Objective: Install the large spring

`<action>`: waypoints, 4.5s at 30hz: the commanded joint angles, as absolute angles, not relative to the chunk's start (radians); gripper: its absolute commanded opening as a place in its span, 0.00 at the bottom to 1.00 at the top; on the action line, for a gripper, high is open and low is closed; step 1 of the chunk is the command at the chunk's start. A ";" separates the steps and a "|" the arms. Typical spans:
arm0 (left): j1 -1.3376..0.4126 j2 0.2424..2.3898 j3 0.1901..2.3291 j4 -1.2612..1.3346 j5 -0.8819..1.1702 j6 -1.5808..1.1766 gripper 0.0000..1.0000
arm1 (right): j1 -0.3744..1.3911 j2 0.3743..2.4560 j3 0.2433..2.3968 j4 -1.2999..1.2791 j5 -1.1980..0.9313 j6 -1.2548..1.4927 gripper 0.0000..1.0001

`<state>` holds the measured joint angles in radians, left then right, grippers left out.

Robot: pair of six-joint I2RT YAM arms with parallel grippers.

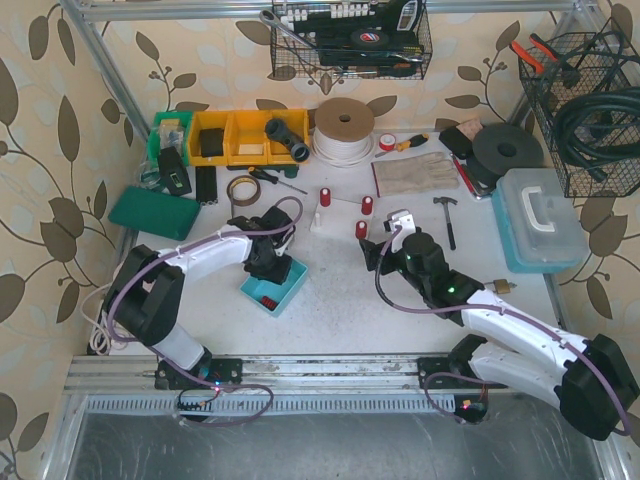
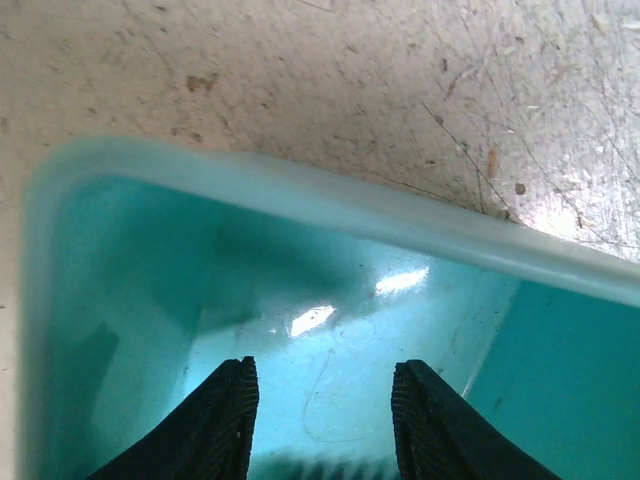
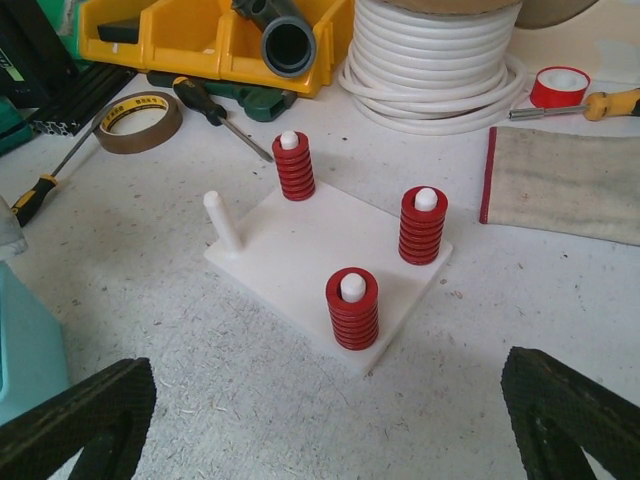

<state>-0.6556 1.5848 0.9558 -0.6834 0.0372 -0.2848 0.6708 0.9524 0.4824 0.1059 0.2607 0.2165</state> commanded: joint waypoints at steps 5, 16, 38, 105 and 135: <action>-0.660 1.482 0.991 -0.737 -0.014 -0.306 0.41 | 0.667 0.970 0.508 0.092 0.290 0.223 0.93; -0.656 1.349 0.897 -0.697 0.110 -0.359 0.46 | 0.667 1.026 0.526 0.168 0.013 0.213 0.87; -0.656 1.254 0.937 -0.769 0.154 -0.308 0.40 | 0.696 1.018 0.529 0.041 0.089 0.174 0.83; -0.672 1.717 1.696 -1.444 -0.010 -1.070 0.43 | 0.693 0.733 0.786 -0.789 0.300 0.283 0.88; -0.773 1.685 1.301 -1.186 -0.065 -1.798 0.39 | 0.693 0.577 0.769 -0.808 0.252 0.282 0.88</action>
